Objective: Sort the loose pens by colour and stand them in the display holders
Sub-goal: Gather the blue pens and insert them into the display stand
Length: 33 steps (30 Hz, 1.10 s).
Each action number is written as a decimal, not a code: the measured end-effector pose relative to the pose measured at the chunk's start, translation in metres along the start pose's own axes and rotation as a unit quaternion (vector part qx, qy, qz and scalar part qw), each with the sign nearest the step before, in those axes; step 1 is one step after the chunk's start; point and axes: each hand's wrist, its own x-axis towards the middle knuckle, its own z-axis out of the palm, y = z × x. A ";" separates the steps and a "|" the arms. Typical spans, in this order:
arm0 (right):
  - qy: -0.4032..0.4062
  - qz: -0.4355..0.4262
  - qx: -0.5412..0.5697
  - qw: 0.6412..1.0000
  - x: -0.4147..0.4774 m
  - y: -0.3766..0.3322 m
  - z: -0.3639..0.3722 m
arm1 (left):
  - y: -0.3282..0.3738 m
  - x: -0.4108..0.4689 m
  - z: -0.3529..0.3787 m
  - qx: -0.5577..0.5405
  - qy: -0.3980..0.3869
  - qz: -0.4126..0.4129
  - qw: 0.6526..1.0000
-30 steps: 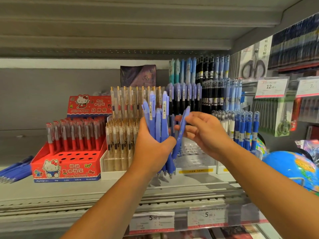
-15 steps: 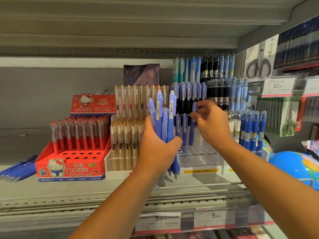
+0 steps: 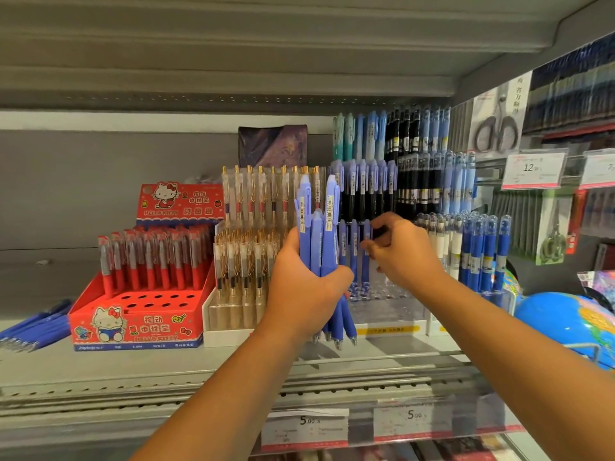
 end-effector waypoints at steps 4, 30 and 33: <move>0.052 -0.041 -0.047 0.997 -0.007 -0.010 -0.002 | -0.004 0.001 -0.002 -0.001 0.001 0.017 1.000; -0.170 -0.020 0.413 0.895 -0.034 -0.032 -0.015 | -0.003 0.001 -0.001 -0.006 0.011 -0.016 1.000; -0.140 0.007 0.448 0.883 -0.029 -0.029 -0.021 | -0.003 0.002 -0.002 0.001 0.047 -0.028 0.999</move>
